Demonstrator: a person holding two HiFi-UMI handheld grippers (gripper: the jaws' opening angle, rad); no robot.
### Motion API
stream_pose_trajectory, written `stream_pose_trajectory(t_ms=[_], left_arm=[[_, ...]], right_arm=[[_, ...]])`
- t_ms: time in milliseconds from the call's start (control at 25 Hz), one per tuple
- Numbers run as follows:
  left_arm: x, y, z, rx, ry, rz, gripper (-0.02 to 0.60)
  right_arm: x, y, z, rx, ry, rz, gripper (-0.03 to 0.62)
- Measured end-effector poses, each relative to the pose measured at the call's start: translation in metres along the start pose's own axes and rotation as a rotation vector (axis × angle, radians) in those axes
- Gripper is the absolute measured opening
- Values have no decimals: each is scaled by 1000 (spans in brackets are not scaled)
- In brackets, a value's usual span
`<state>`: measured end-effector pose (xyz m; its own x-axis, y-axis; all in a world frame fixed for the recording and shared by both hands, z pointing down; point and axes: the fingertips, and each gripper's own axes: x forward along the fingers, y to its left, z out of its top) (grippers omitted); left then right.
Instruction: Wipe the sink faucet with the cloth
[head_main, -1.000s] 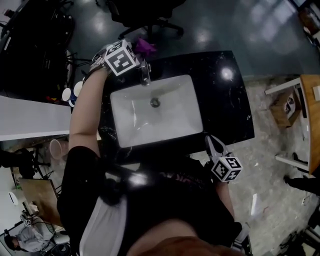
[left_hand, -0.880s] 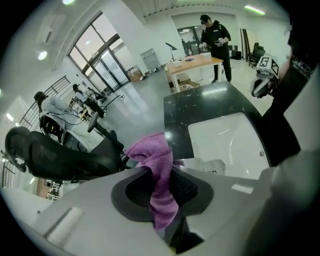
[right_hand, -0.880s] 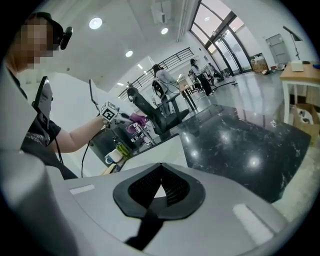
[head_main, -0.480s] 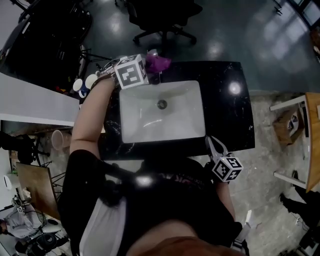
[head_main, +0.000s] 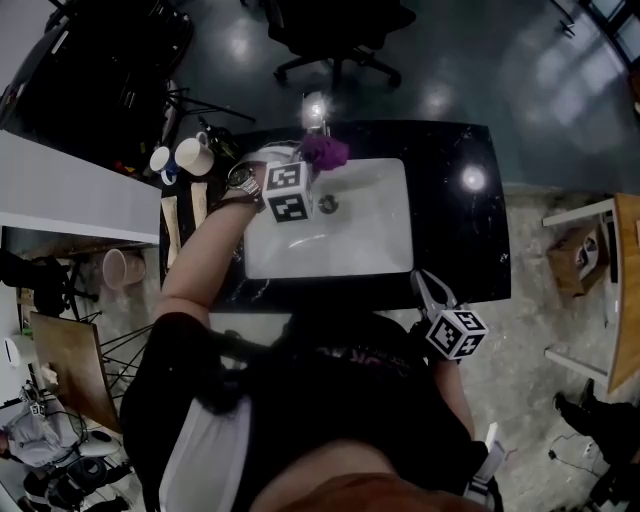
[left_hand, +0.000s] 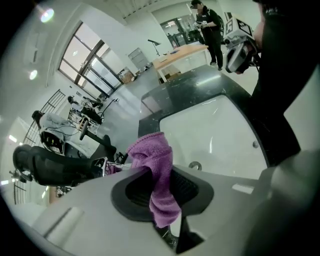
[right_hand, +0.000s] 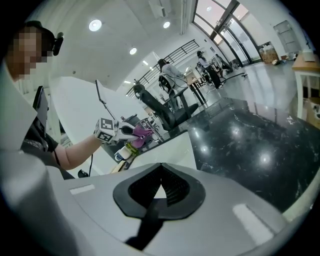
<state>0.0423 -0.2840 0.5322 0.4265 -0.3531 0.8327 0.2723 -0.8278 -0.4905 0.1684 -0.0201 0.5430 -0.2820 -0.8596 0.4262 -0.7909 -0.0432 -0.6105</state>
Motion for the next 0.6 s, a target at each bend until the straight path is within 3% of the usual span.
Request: stream_pose_trajectory(t_ms=[320,600], left_arm=[[5,31,-12,-48,-8,39,77],[10,40,-16,-4,-10,97,71]], right_arm=[[2,-3,-4,13,14,-21,11],[5,-6,-5,29,13,-36,11]])
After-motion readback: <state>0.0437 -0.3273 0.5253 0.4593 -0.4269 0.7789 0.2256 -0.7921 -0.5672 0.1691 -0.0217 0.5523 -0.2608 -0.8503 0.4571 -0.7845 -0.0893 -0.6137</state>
